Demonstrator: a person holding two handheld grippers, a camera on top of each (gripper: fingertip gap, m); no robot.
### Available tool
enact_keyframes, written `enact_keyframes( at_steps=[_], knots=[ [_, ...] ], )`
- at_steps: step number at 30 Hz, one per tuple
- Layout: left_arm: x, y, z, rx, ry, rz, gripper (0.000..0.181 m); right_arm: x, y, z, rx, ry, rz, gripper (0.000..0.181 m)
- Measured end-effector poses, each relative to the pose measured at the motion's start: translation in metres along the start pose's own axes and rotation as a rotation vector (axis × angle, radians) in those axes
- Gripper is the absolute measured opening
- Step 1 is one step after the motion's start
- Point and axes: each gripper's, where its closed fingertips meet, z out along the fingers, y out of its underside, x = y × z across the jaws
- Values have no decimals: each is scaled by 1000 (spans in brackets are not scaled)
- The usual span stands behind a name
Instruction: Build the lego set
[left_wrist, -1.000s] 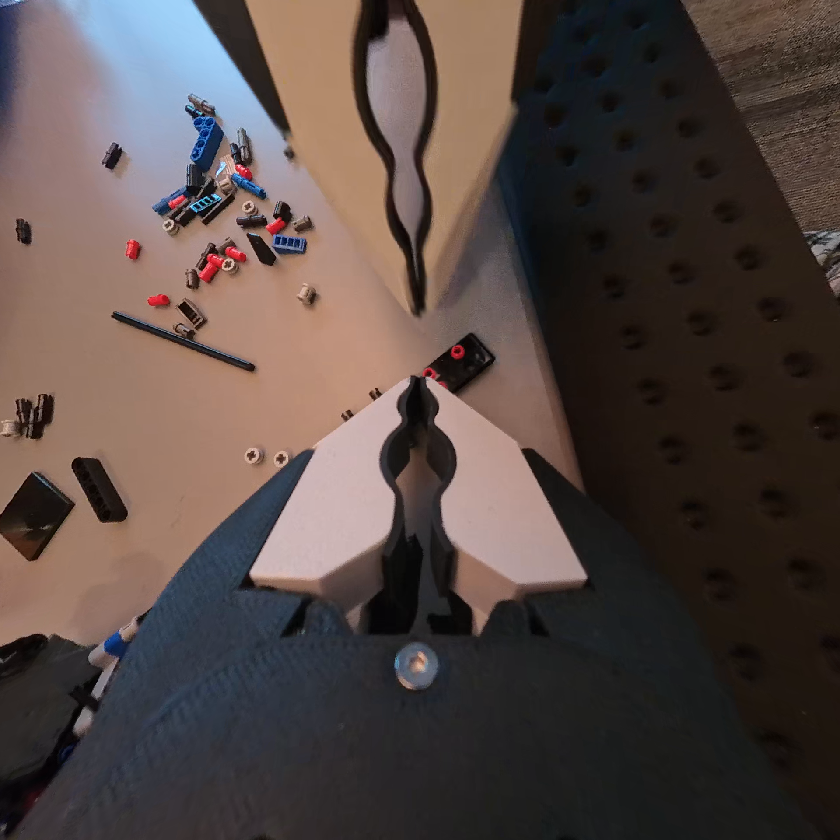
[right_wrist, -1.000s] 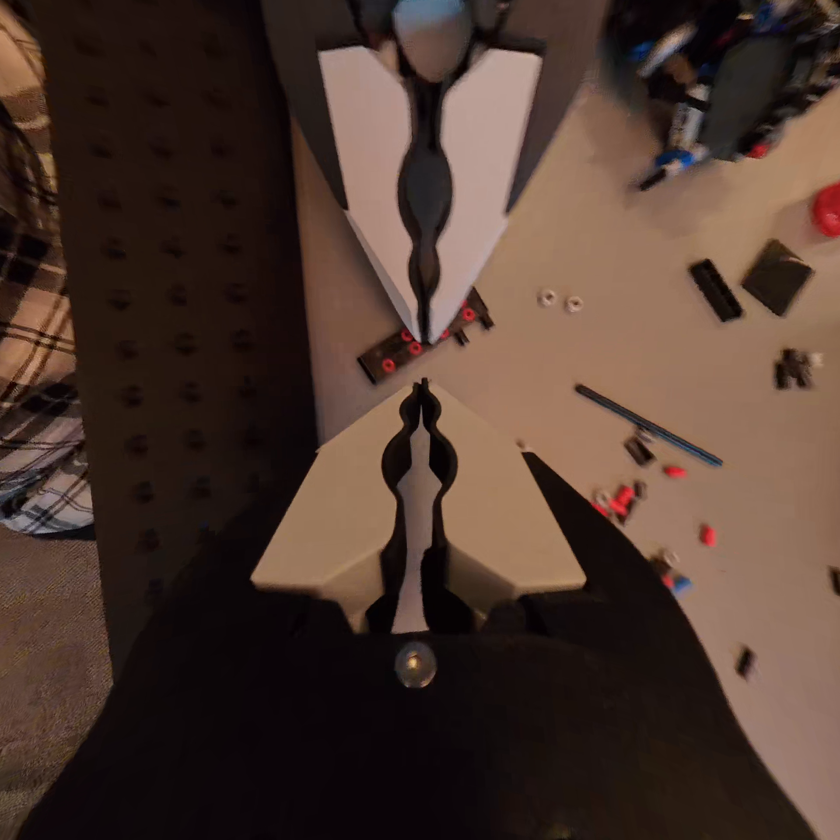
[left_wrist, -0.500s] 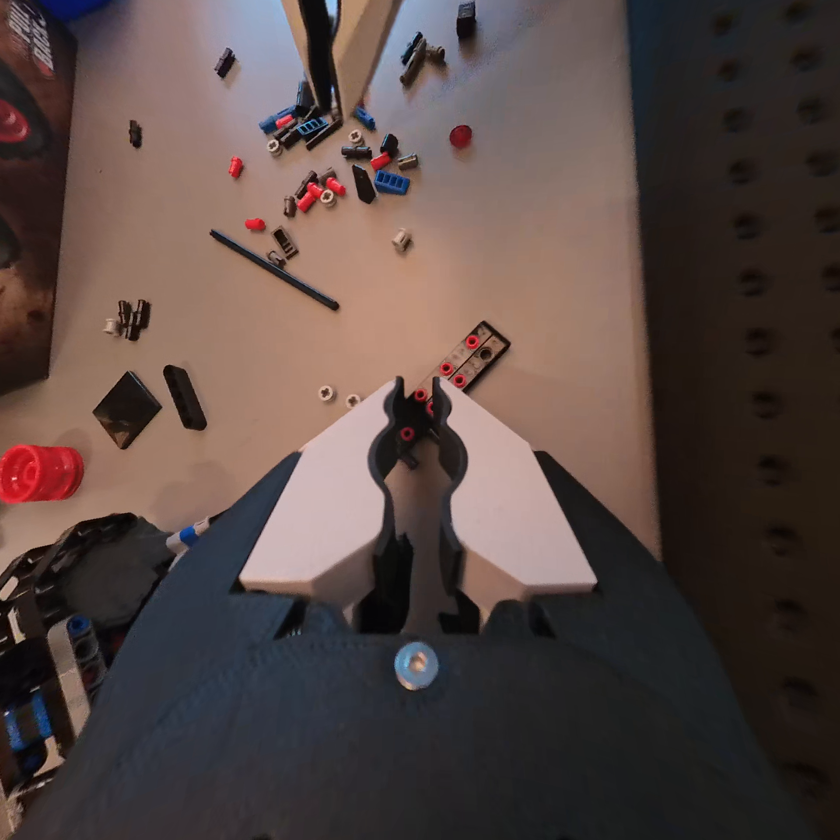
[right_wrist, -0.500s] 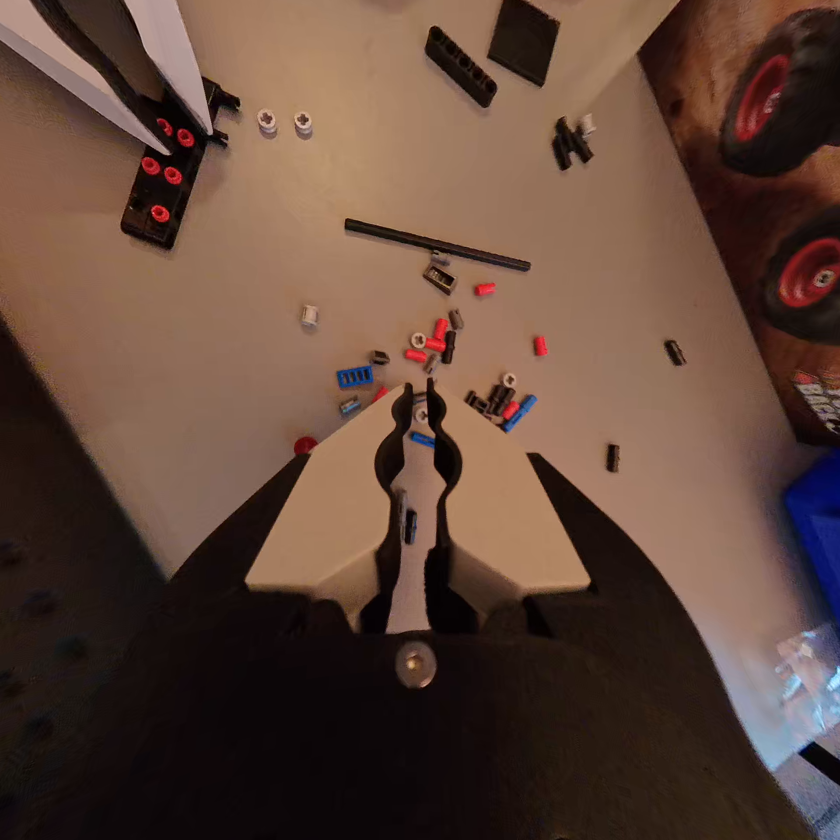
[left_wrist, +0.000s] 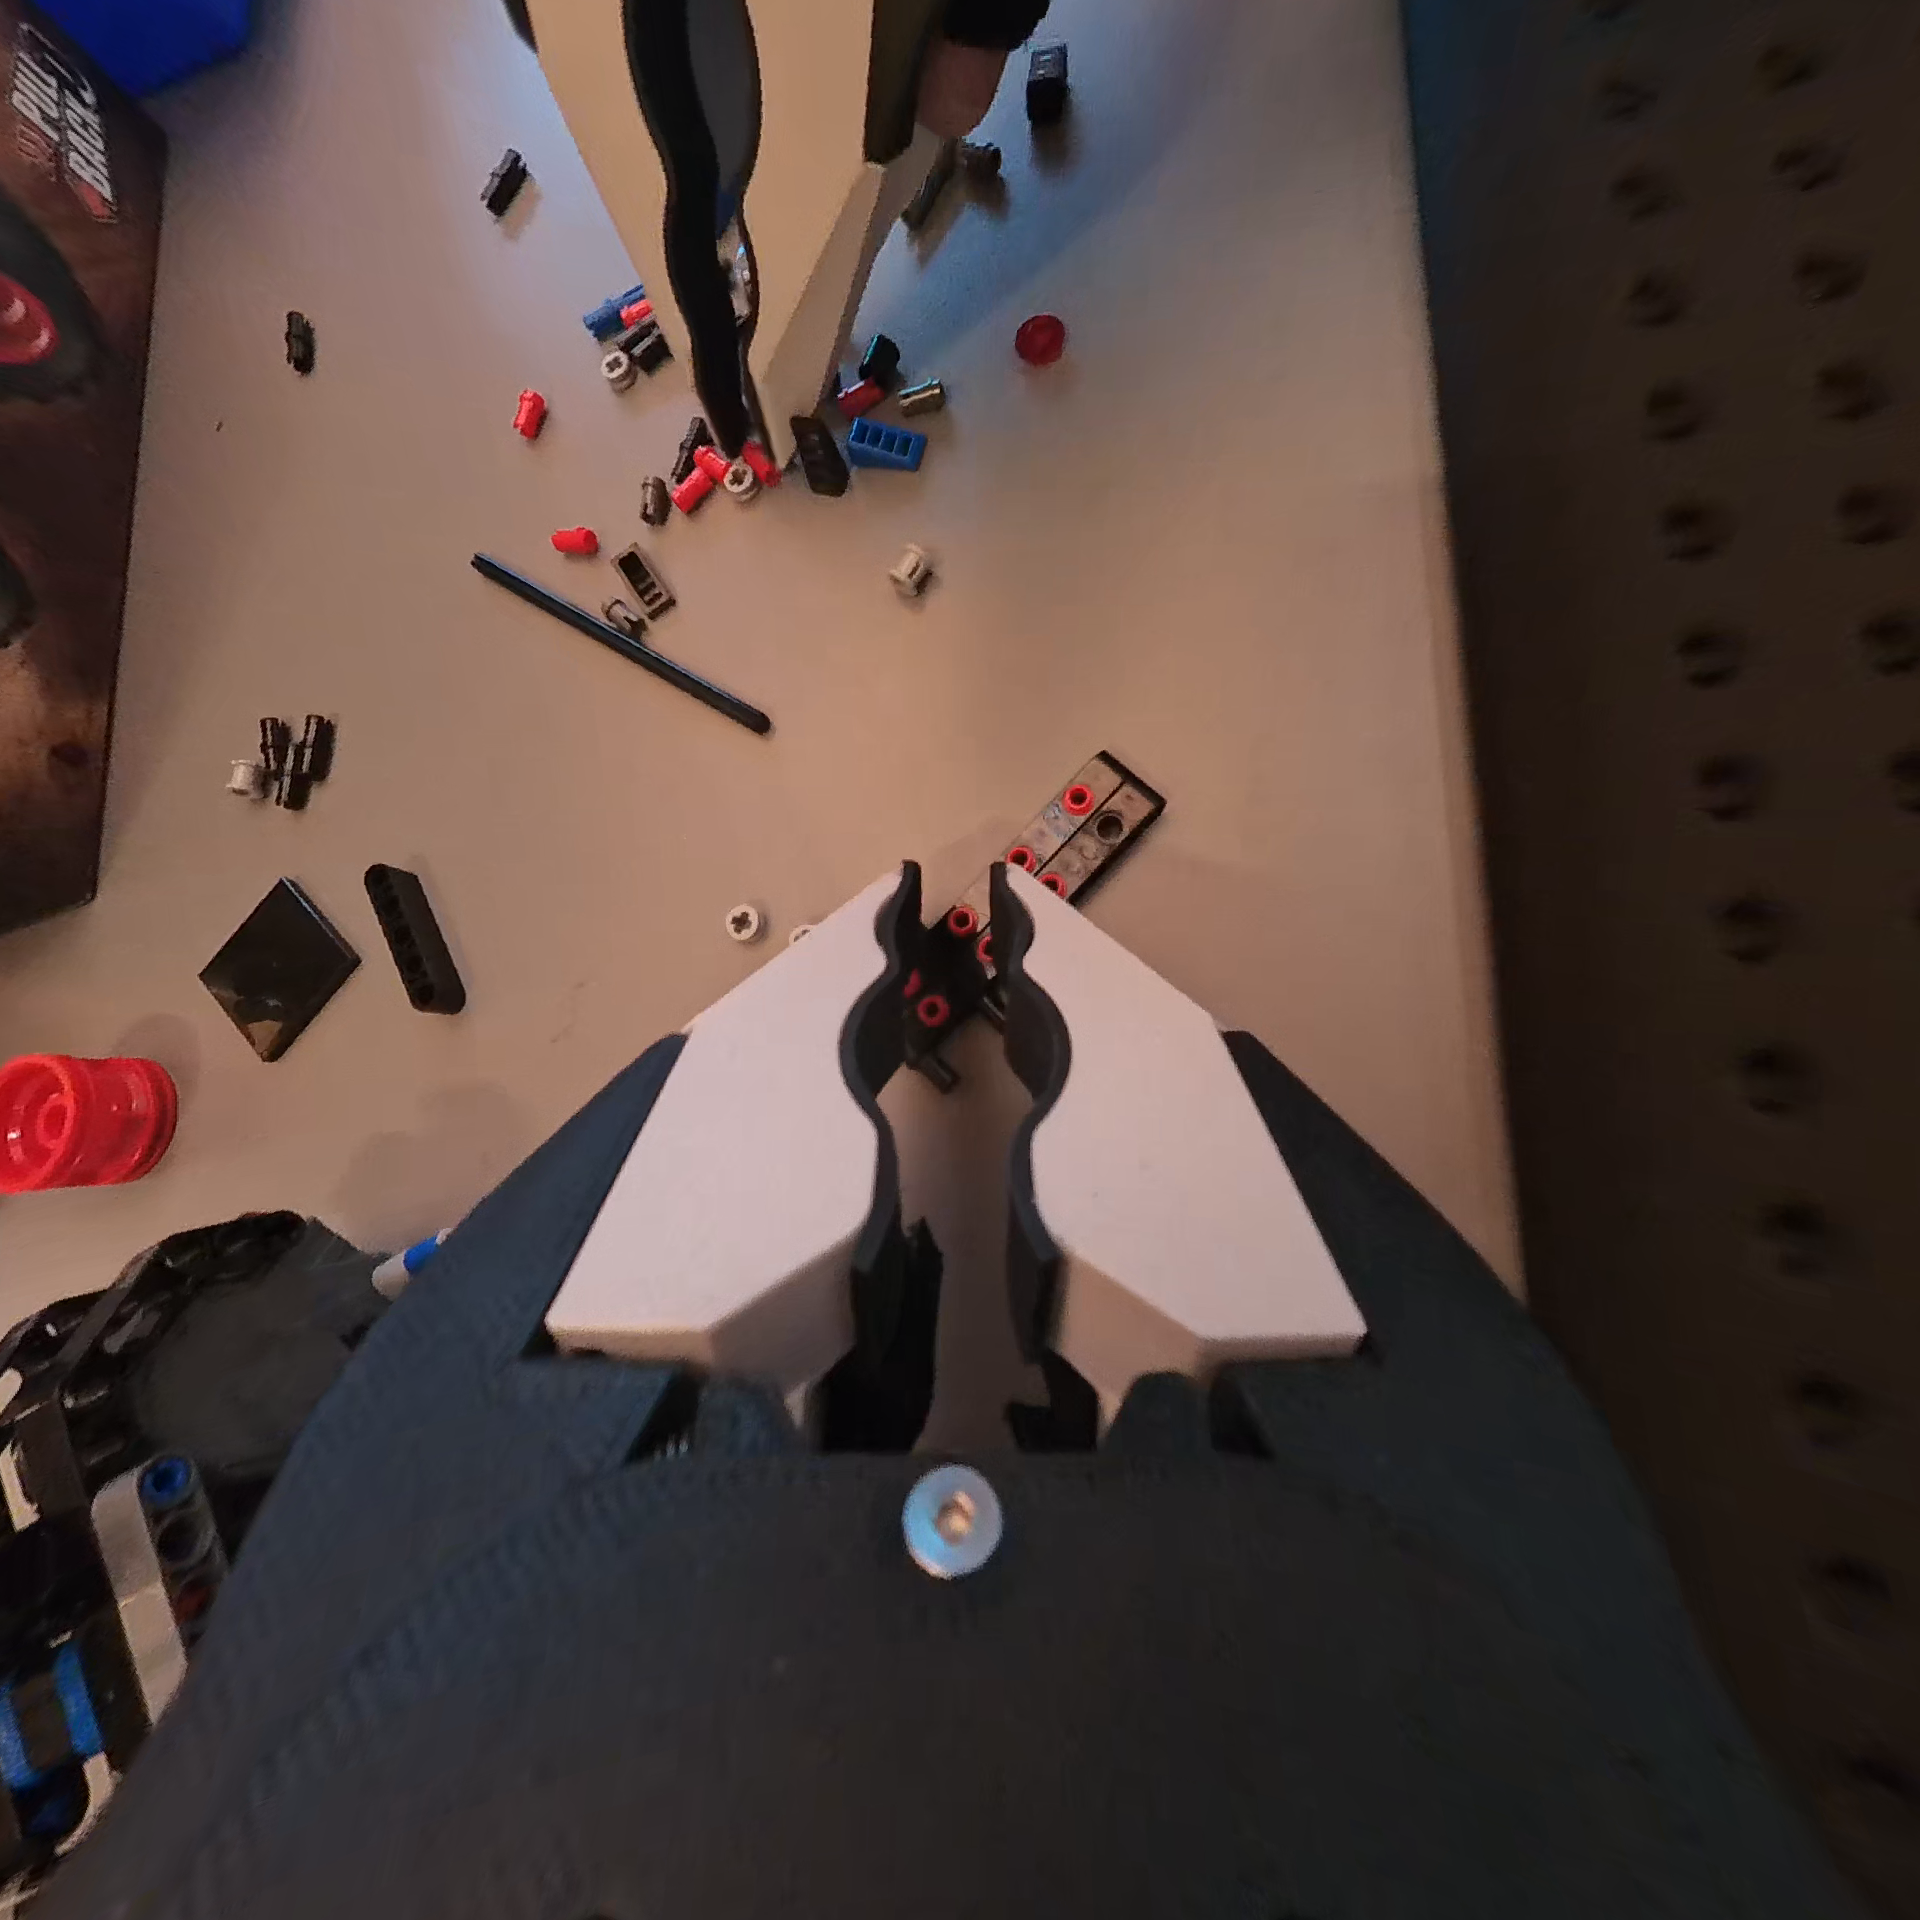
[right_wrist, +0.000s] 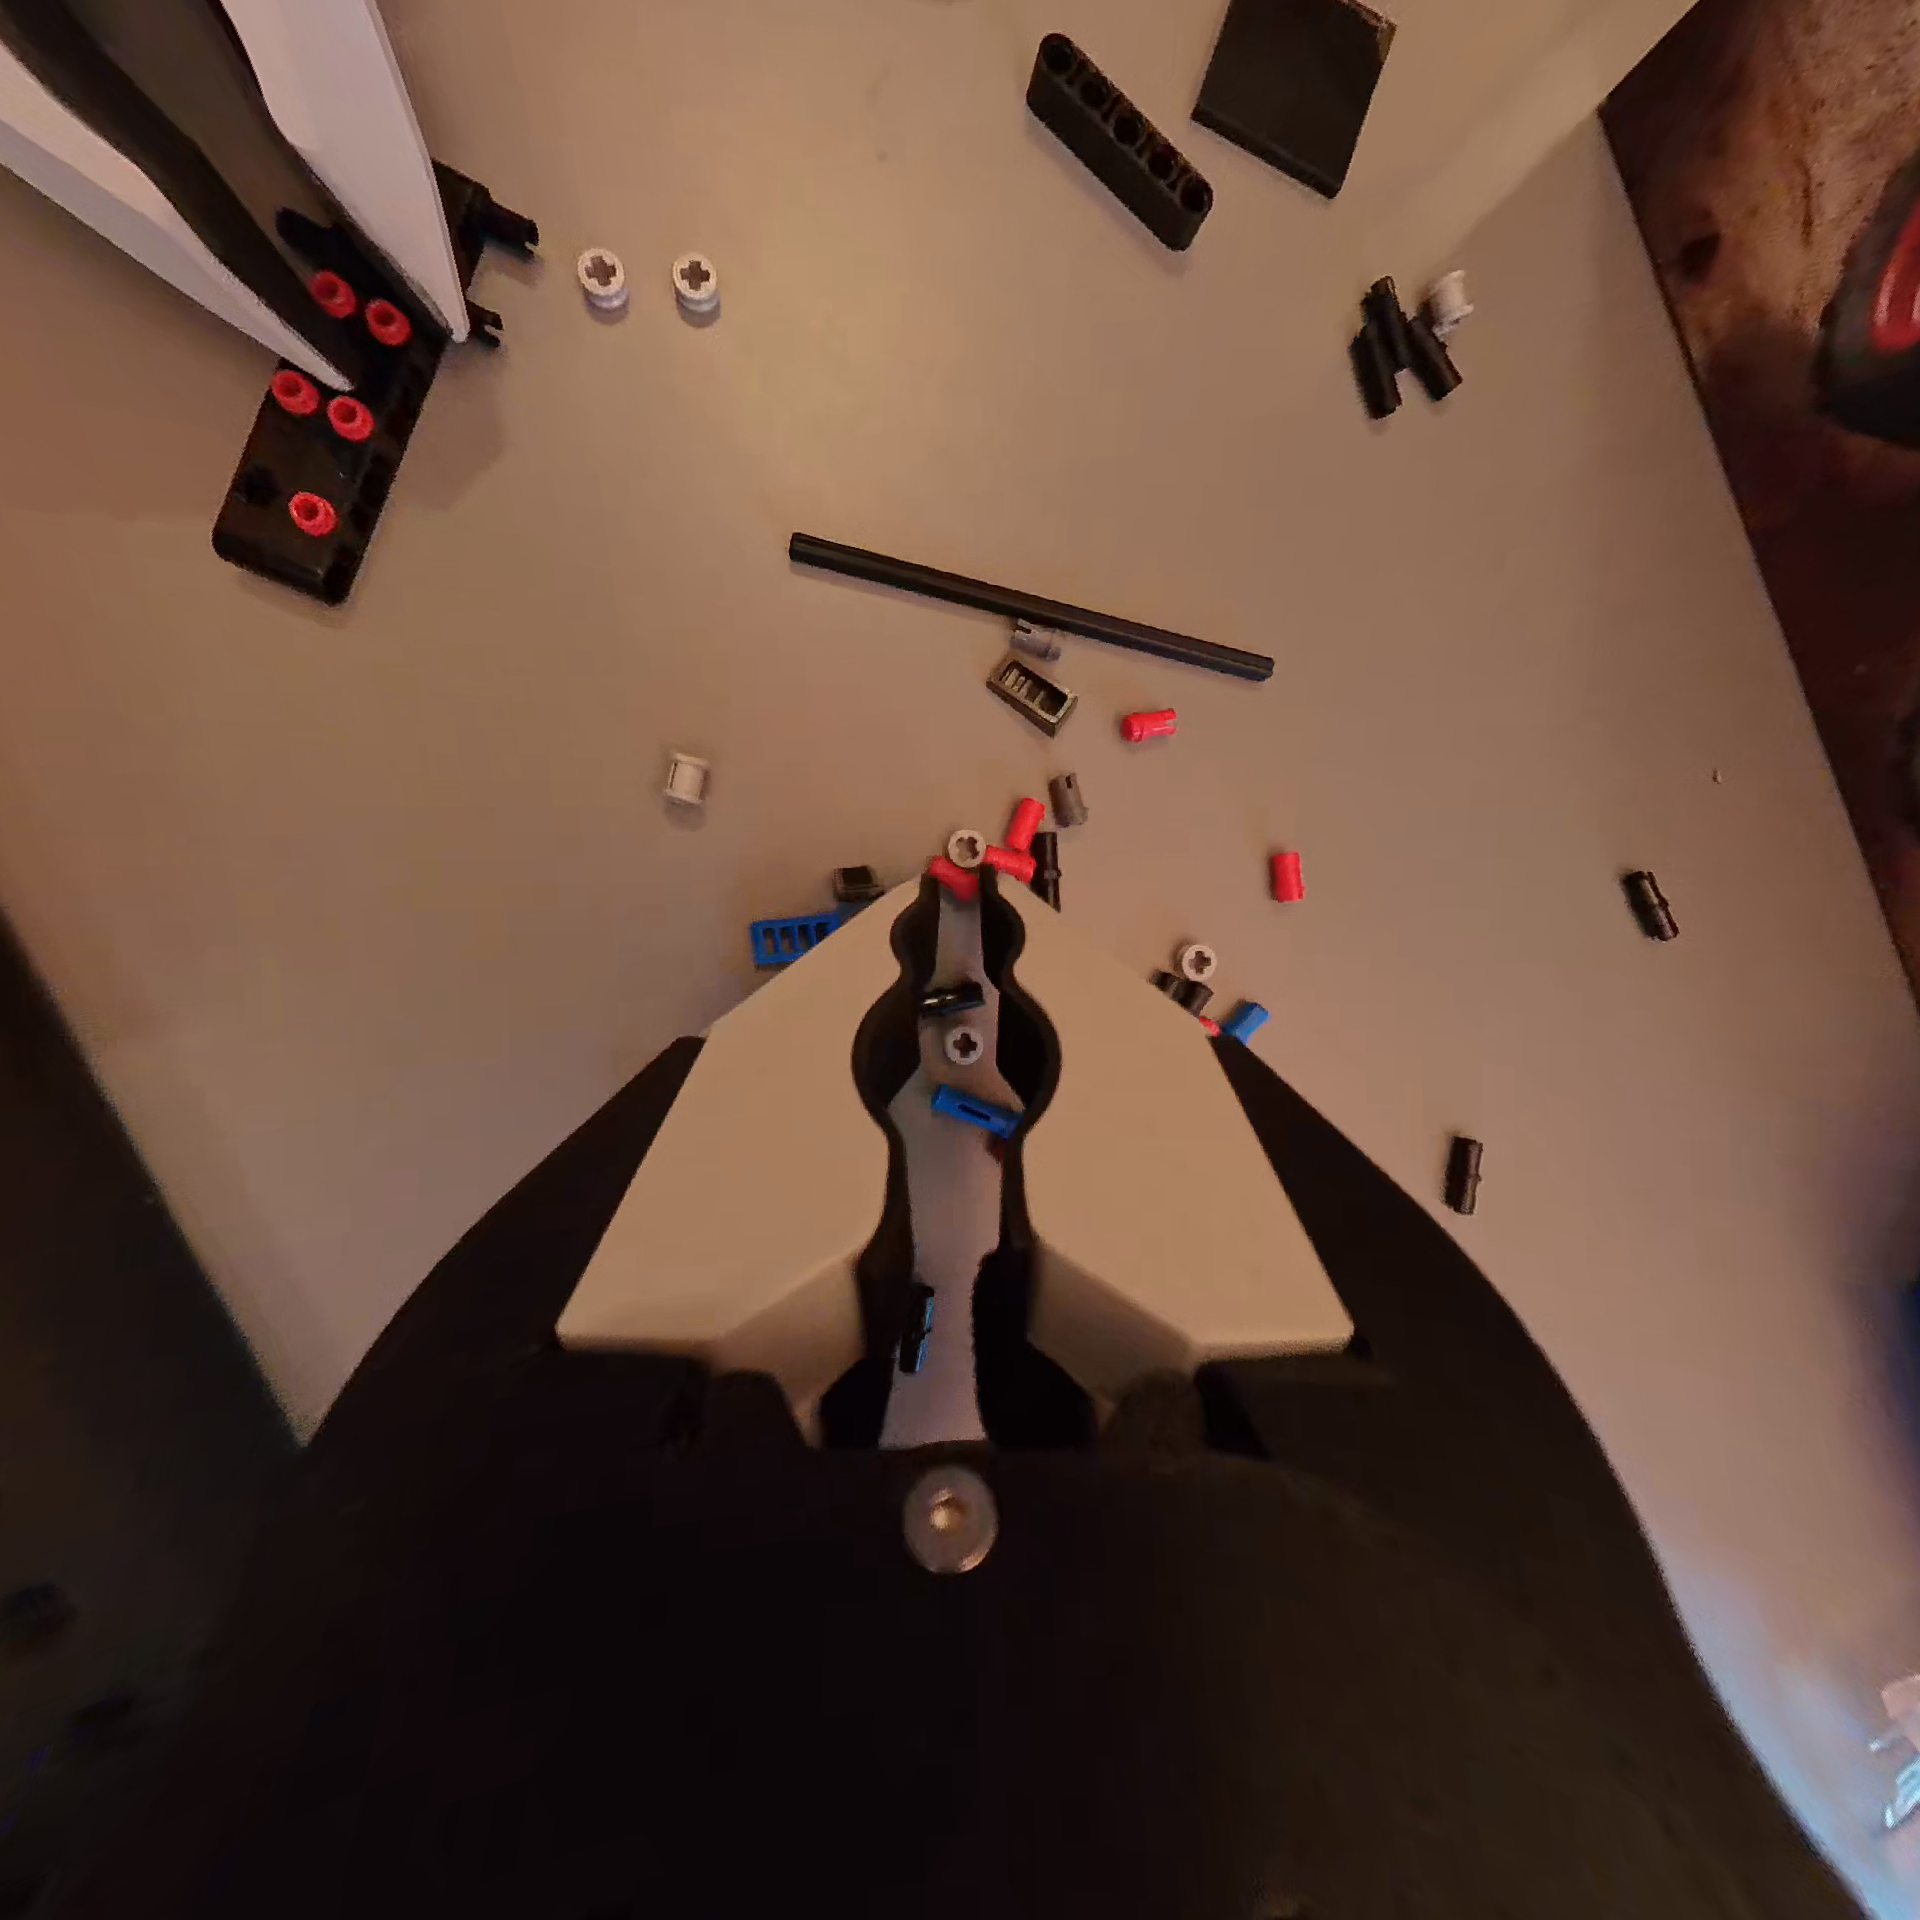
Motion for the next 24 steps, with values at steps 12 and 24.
enact_keyframes(
  at_steps=[12,24],
  knots=[
    [-1,-2,2,9,-3,2,13,-16,-8,2,57,-84,9,3],
    [-4,-6,3,20,-21,13,16,-24,-16,3,116,-171,5,3]
  ],
)
